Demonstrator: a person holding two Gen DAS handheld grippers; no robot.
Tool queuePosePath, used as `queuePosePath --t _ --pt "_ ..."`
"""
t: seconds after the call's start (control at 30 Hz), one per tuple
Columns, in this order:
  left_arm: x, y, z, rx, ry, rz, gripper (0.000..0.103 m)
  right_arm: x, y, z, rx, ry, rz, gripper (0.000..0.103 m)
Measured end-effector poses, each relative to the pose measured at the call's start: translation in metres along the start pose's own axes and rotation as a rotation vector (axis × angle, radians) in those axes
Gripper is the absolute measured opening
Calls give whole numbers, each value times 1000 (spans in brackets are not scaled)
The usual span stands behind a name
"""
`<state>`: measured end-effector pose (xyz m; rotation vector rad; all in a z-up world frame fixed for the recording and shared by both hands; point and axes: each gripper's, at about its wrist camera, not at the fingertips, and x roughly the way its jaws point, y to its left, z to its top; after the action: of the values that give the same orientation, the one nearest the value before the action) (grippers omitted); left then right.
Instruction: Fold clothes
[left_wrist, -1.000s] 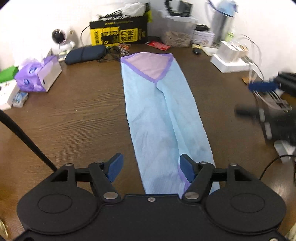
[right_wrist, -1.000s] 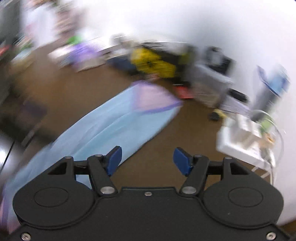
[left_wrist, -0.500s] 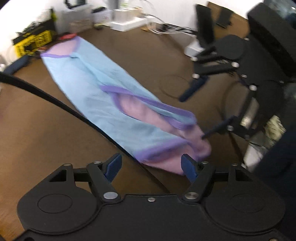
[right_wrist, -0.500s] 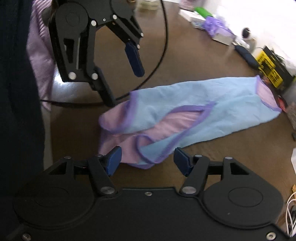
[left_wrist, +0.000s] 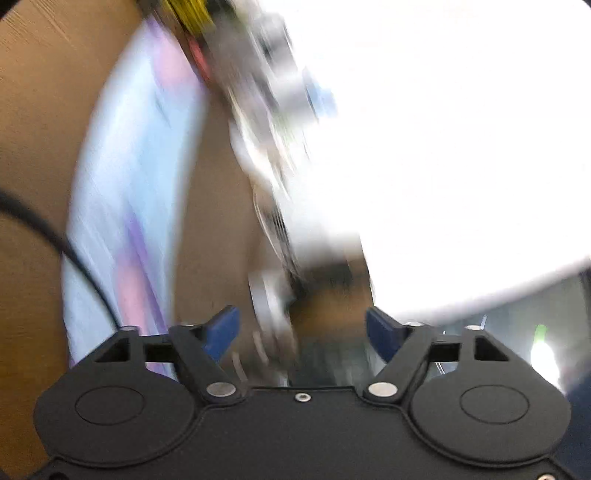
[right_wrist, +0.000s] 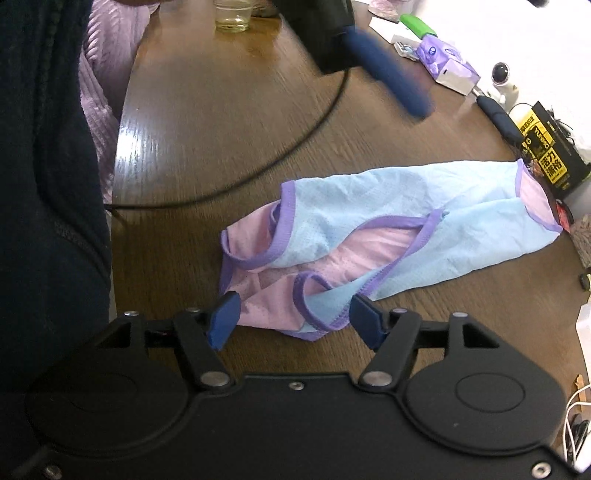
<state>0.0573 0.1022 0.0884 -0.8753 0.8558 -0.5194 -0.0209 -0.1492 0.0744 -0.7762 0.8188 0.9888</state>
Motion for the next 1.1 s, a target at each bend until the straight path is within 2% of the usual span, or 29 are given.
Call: queuePosePath --t 0.03,0.07,0.1,0.13,0.17,0.2,0.27,0.3,0.37,0.43,0.5,0.63,0.73,0.87,0.9,0.97,1.0,1.03,1.1 --pt "-1 -6 1 78 -64 117 87 0 0 1 0 -1 -1 73" --pt "0 -14 -1 201 -105 242 87 -1 0 1 -1 -3 -1 73" --pt "3 -26 -7 418 -131 361 87 -1 1 1 -1 -2 1 73" --pt "8 -39 -23 722 -127 456 87 -1 0 1 -1 -1 3 74" --pt "11 -45 -35 923 -111 505 87 0 0 1 -1 0 5 74" --pt "15 -47 -46 1060 -92 545 87 0 0 0 -2 2 7 74" --pt "17 -41 -64 1227 -57 582 87 1 0 -1 -2 5 10 74" --pt "16 -39 -68 1242 -30 568 87 1 0 -1 -2 6 12 74" --pt "12 -38 -68 1205 30 507 87 2 0 -2 -3 9 16 74" --pt "8 -38 -68 1175 130 392 87 2 0 -4 -1 13 19 74" --pt "6 -38 -77 1209 230 300 87 3 0 -6 -1 19 22 74" --pt "13 -31 -90 1223 341 222 87 9 0 -8 -7 32 25 74" --pt "32 -24 -99 1227 400 188 87 12 -3 -7 -1 42 31 74" --pt "34 -24 -111 1261 451 152 87 15 -10 -4 24 52 58 71" --pt "33 -23 -113 1265 474 144 87 16 -12 -3 31 53 63 68" --pt "37 -20 -115 1272 513 135 83 19 -18 -2 55 59 83 56" --pt "40 -19 -117 1278 529 138 74 20 -20 -2 68 61 93 53" --pt "43 -17 -117 1286 547 147 65 20 -22 -2 80 62 102 46" --pt "47 -15 -116 1291 563 163 57 21 -26 0 91 59 106 38"
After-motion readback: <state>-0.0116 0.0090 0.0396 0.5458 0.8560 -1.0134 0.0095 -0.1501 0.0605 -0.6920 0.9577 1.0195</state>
